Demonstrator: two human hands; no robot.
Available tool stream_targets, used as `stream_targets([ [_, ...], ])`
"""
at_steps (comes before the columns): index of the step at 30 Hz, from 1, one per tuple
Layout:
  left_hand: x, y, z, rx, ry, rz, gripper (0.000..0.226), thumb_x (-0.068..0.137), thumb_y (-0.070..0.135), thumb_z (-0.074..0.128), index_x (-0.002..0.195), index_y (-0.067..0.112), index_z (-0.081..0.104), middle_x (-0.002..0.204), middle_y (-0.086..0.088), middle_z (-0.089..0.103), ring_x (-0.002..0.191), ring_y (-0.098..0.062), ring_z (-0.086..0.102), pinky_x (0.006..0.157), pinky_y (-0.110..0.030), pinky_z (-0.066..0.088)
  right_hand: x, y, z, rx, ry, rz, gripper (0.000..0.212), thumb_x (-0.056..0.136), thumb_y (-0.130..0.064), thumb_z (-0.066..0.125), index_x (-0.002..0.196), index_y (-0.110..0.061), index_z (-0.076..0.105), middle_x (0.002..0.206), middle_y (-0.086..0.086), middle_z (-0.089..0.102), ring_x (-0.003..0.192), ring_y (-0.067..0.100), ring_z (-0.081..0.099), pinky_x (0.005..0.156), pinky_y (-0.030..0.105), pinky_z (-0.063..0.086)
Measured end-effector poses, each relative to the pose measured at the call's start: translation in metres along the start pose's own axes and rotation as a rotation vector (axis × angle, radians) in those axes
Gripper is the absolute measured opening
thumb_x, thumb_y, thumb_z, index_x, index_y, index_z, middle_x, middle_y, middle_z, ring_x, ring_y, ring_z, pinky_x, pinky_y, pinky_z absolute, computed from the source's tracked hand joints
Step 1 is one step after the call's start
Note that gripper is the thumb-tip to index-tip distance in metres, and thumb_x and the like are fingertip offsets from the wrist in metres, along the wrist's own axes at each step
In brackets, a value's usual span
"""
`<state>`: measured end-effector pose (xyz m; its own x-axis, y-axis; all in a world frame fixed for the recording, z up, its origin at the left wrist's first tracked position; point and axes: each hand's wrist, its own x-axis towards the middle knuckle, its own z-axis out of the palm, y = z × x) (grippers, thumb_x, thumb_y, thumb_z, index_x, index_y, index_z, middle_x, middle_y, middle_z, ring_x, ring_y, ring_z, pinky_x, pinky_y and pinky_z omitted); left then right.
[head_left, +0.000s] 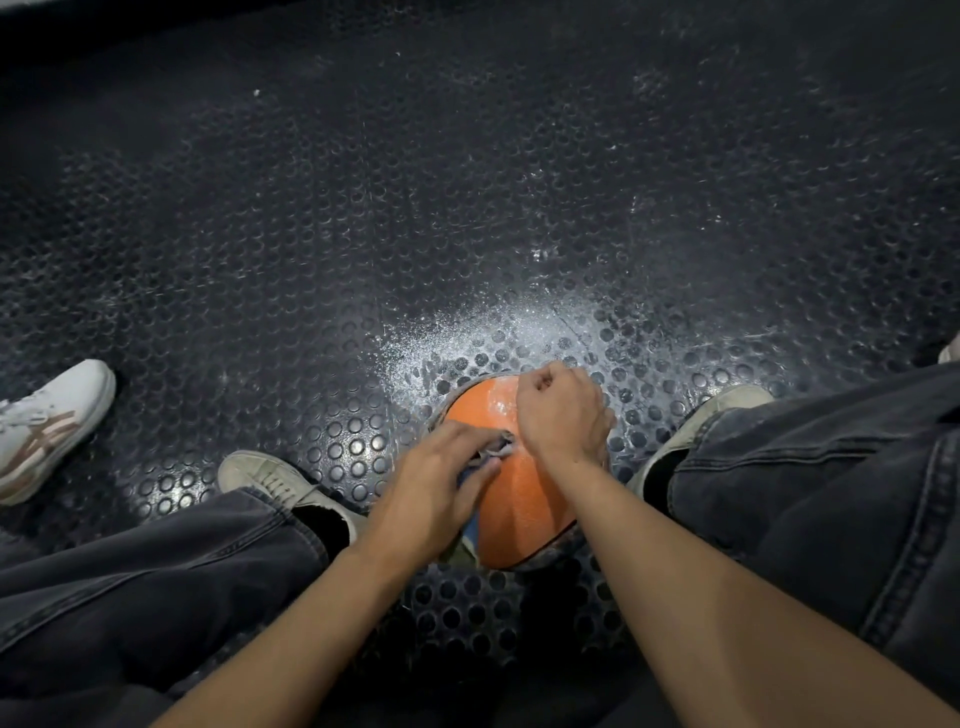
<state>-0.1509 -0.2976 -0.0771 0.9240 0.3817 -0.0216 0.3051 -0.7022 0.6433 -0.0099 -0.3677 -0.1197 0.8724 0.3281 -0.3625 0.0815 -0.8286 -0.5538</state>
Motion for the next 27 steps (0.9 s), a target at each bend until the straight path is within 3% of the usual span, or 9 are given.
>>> stream_targets([
  [3,0.023,-0.012,-0.005,0.05,0.041,-0.1,0.021,0.093,0.02,0.061,0.112,0.013,0.069,0.11,0.001,0.059,0.095,-0.012,0.056,0.086,-0.019,0.045,-0.004,0.0,0.002,-0.013,-0.012,-0.036,0.023,0.1,-0.039,0.038,0.091,-0.025,0.053,0.103,-0.006,0.054,0.103,0.017,0.046,0.095,0.04,0.031],
  [5,0.036,-0.017,-0.006,0.074,0.067,-0.136,0.018,0.092,0.018,0.061,0.106,0.011,0.07,0.108,-0.003,0.062,0.097,-0.018,0.059,0.087,-0.029,0.047,-0.007,-0.002,0.005,-0.027,0.0,-0.031,0.021,0.099,-0.039,0.038,0.092,-0.025,0.053,0.106,-0.005,0.054,0.105,0.018,0.044,0.097,0.042,0.031],
  [7,0.03,-0.016,-0.005,0.065,-0.002,-0.055,0.017,0.092,0.022,0.059,0.103,0.014,0.07,0.102,0.001,0.064,0.094,-0.017,0.06,0.084,-0.036,0.05,-0.007,-0.003,0.006,-0.033,0.008,-0.014,0.02,0.098,-0.039,0.039,0.094,-0.025,0.053,0.107,-0.004,0.053,0.106,0.019,0.046,0.097,0.043,0.031],
  [10,0.005,-0.005,-0.001,0.071,-0.129,0.083,0.022,0.093,0.029,0.054,0.106,0.017,0.066,0.103,0.006,0.061,0.09,-0.013,0.059,0.079,-0.033,0.052,-0.003,0.001,0.002,-0.02,-0.007,-0.027,0.021,0.099,-0.039,0.039,0.093,-0.025,0.053,0.104,-0.004,0.054,0.103,0.019,0.049,0.096,0.043,0.033],
  [12,0.014,-0.009,-0.001,0.123,-0.081,0.087,0.02,0.094,0.026,0.055,0.107,0.016,0.066,0.103,0.005,0.061,0.087,-0.014,0.059,0.077,-0.033,0.052,-0.001,0.003,0.002,-0.014,-0.034,-0.058,0.022,0.1,-0.039,0.038,0.09,-0.025,0.052,0.101,-0.005,0.054,0.101,0.018,0.049,0.094,0.041,0.033],
  [16,0.042,-0.021,-0.004,0.14,0.061,-0.1,0.02,0.094,0.021,0.059,0.11,0.014,0.068,0.102,0.0,0.065,0.088,-0.012,0.057,0.084,-0.032,0.05,-0.007,-0.001,0.008,-0.02,-0.031,-0.064,0.02,0.099,-0.04,0.038,0.09,-0.026,0.051,0.101,-0.006,0.053,0.101,0.018,0.046,0.095,0.042,0.034],
  [21,0.002,-0.007,-0.012,0.104,-0.132,0.106,0.022,0.092,0.029,0.06,0.11,0.02,0.067,0.102,0.008,0.063,0.085,-0.011,0.062,0.074,-0.03,0.054,-0.001,0.001,0.003,-0.007,-0.052,-0.093,0.021,0.099,-0.039,0.041,0.086,-0.026,0.051,0.098,-0.005,0.055,0.098,0.018,0.05,0.097,0.043,0.039],
  [27,0.043,-0.025,-0.005,0.144,0.045,-0.15,0.021,0.093,0.021,0.06,0.109,0.012,0.071,0.104,-0.003,0.067,0.091,-0.019,0.062,0.084,-0.04,0.051,-0.006,-0.003,0.002,-0.03,-0.07,-0.136,0.021,0.099,-0.039,0.042,0.086,-0.026,0.052,0.096,-0.008,0.053,0.099,0.016,0.046,0.095,0.04,0.034],
])
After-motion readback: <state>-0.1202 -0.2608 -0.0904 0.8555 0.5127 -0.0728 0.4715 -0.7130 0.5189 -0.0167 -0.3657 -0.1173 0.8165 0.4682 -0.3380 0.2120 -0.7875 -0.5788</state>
